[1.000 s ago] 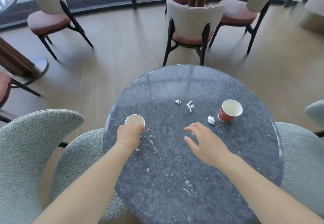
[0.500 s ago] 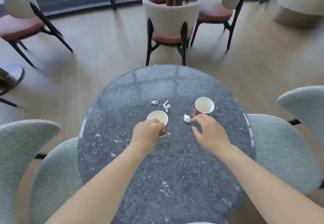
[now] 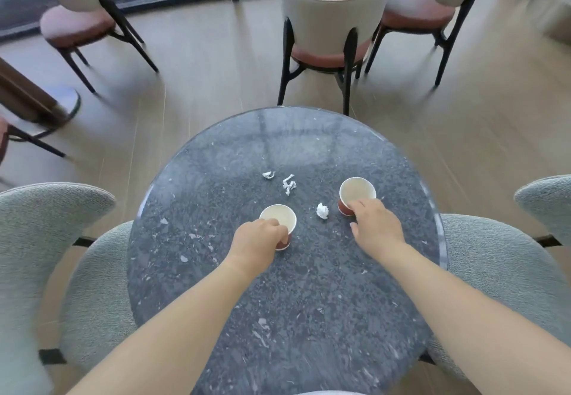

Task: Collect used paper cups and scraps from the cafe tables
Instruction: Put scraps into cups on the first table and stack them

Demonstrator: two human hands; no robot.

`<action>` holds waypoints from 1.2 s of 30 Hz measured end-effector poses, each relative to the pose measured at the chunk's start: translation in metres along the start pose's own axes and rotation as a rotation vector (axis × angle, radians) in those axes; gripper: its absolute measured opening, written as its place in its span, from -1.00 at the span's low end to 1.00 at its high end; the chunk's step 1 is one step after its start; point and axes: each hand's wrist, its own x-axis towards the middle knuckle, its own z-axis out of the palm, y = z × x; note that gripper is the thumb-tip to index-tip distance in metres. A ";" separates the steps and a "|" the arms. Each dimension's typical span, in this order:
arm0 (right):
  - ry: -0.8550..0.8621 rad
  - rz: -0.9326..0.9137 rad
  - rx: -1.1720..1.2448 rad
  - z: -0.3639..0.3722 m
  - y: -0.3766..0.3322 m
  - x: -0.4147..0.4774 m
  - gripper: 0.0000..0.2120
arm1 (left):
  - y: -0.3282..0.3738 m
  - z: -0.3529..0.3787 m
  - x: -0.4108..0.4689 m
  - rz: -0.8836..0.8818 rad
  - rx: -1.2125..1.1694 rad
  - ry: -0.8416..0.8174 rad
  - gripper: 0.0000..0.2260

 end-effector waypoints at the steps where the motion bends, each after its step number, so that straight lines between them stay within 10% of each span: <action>1: -0.004 -0.001 -0.016 0.001 0.001 0.001 -0.78 | 0.001 0.002 -0.001 -0.011 -0.004 0.004 -0.67; 36: 0.168 -0.192 0.243 -0.014 -0.052 -0.002 -0.83 | -0.013 -0.023 0.015 -0.038 -0.250 0.185 -0.82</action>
